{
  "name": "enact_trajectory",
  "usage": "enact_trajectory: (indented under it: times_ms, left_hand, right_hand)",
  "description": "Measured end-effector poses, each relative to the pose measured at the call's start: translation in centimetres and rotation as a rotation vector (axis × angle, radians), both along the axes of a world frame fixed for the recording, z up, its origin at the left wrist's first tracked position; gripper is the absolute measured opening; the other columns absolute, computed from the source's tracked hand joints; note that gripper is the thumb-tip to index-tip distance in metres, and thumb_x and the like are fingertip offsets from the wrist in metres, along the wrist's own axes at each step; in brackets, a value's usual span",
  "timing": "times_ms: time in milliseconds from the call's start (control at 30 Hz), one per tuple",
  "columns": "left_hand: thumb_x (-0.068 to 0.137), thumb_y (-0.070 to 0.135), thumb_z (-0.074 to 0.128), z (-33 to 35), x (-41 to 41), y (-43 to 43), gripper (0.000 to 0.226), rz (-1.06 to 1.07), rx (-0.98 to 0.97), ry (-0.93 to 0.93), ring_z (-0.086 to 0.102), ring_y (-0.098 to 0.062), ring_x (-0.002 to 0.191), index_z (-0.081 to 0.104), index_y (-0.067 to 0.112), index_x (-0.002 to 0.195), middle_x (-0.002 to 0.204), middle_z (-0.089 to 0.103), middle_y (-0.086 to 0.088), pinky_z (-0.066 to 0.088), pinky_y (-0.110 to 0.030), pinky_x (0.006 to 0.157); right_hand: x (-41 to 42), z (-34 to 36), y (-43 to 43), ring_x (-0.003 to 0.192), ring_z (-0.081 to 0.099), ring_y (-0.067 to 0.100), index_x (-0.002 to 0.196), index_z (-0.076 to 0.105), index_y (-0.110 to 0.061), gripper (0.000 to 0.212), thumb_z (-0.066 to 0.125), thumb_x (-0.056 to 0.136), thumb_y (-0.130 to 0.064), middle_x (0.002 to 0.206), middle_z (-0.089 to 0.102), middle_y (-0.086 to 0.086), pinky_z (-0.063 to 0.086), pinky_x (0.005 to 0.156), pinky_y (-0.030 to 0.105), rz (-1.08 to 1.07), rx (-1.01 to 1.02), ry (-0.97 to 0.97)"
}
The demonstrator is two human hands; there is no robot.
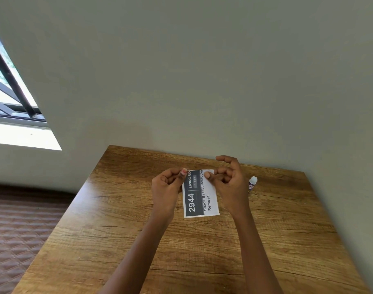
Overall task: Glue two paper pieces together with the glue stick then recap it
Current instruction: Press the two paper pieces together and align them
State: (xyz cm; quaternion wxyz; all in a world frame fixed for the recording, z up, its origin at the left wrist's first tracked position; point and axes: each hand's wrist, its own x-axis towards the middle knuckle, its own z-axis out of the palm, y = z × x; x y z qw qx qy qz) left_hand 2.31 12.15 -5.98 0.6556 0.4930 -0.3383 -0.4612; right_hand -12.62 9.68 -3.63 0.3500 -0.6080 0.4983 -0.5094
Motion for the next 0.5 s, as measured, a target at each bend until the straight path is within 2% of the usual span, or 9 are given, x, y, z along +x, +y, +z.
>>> enact_trajectory:
  times_ms: [167, 267, 367, 500]
  left_hand:
    - [0.085, 0.015, 0.063, 0.04, -0.05, 0.0, 0.012, 0.015, 0.018, -0.008, 0.069, -0.021, 0.072, 0.069, 0.004, 0.087, 0.076, 0.073, -0.008, 0.056, -0.037, 0.068]
    - [0.085, 0.015, 0.064, 0.07, 0.03, -0.01, 0.01, 0.048, 0.015, -0.023, 0.068, -0.024, 0.071, 0.069, 0.007, 0.082, 0.077, 0.072, -0.011, 0.054, -0.04, 0.068]
    - [0.085, 0.016, 0.064, 0.19, 0.11, 0.07, 0.01, 0.063, 0.013, -0.036, 0.068, -0.022, 0.067, 0.068, 0.009, 0.08, 0.072, 0.072, -0.008, 0.054, -0.035, 0.062]
    - [0.085, 0.016, 0.064, 0.33, 0.02, 0.12, 0.011, 0.072, 0.024, -0.027, 0.067, -0.018, 0.065, 0.068, 0.006, 0.083, 0.07, 0.072, -0.005, 0.053, -0.033, 0.061]
  right_hand:
    - [0.02, 0.03, 0.05, 0.068, 0.068, 0.014, 0.107, 0.053, -0.026, 0.039, 0.075, 0.076, -0.019, 0.078, 0.07, 0.0, 0.053, 0.055, 0.024, 0.007, 0.0, 0.006]
    - [0.01, 0.03, 0.14, 0.069, 0.068, 0.021, 0.107, 0.055, -0.024, 0.038, 0.075, 0.076, -0.018, 0.074, 0.07, 0.0, 0.056, 0.06, 0.036, 0.042, 0.02, -0.013]
    - [-0.1, -0.16, 0.17, 0.073, 0.07, 0.025, 0.106, 0.055, -0.025, 0.035, 0.074, 0.077, -0.02, 0.074, 0.073, 0.005, 0.058, 0.067, 0.05, 0.069, 0.044, -0.05]
    - [-0.11, -0.22, 0.24, 0.073, 0.068, 0.033, 0.1, 0.058, -0.028, 0.03, 0.075, 0.075, -0.025, 0.069, 0.073, 0.006, 0.056, 0.068, 0.055, 0.046, 0.049, -0.059]
